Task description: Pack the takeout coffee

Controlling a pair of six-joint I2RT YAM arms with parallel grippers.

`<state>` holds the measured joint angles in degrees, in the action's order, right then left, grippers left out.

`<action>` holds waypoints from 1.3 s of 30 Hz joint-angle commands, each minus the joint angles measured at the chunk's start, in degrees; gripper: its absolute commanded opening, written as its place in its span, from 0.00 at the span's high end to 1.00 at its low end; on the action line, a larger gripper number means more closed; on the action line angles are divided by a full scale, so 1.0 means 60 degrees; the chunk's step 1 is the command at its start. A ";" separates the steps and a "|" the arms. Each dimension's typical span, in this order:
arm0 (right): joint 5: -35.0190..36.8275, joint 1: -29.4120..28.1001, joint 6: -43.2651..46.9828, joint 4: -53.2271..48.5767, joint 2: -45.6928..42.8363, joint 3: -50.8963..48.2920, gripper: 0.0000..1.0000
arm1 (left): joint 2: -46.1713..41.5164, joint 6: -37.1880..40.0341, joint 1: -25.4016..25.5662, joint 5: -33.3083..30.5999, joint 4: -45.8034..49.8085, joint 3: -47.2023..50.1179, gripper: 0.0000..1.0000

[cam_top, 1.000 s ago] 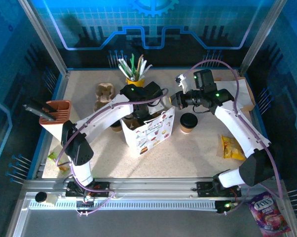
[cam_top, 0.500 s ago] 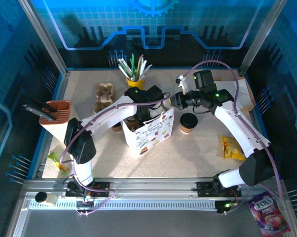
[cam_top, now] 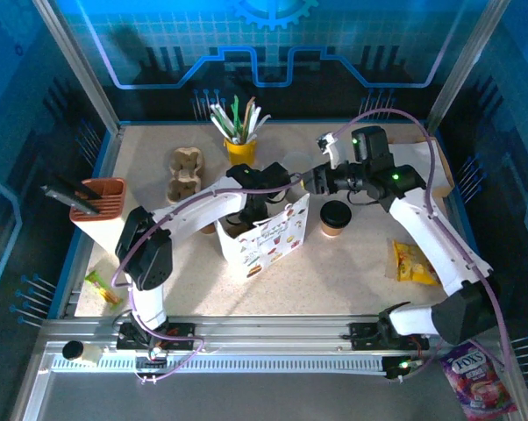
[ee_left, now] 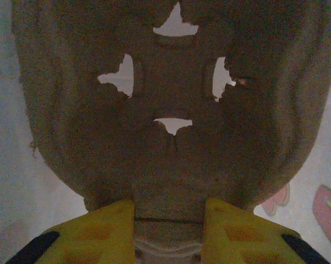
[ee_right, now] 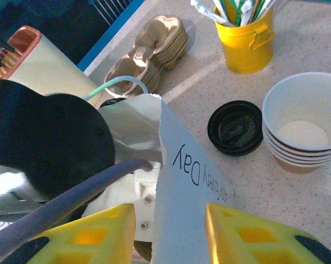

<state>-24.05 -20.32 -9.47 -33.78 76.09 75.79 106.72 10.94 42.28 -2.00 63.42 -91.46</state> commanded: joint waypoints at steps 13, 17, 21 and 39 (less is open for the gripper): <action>0.1288 0.0192 0.0232 0.0204 -0.0784 -0.0351 0.50 | 0.0291 -0.0983 0.0131 0.0659 -0.1806 0.1678 0.65; 0.1226 0.0207 0.0217 0.0261 -0.0736 -0.0439 0.50 | 0.0261 -0.1128 0.0130 0.0640 -0.2320 0.2218 0.60; 0.1152 0.0207 0.0188 0.0324 -0.0641 -0.0503 0.49 | 0.0421 -0.1207 0.0133 0.0593 -0.2578 0.2505 0.58; 0.1109 0.0208 0.0183 0.0393 -0.0422 -0.0693 0.46 | -0.0100 -0.1349 0.0145 0.0756 -0.2297 0.2138 0.39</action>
<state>-16.91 -19.79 -8.80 -32.05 73.25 72.25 108.05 3.03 42.72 1.34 47.70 -76.86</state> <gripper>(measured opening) 0.538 0.599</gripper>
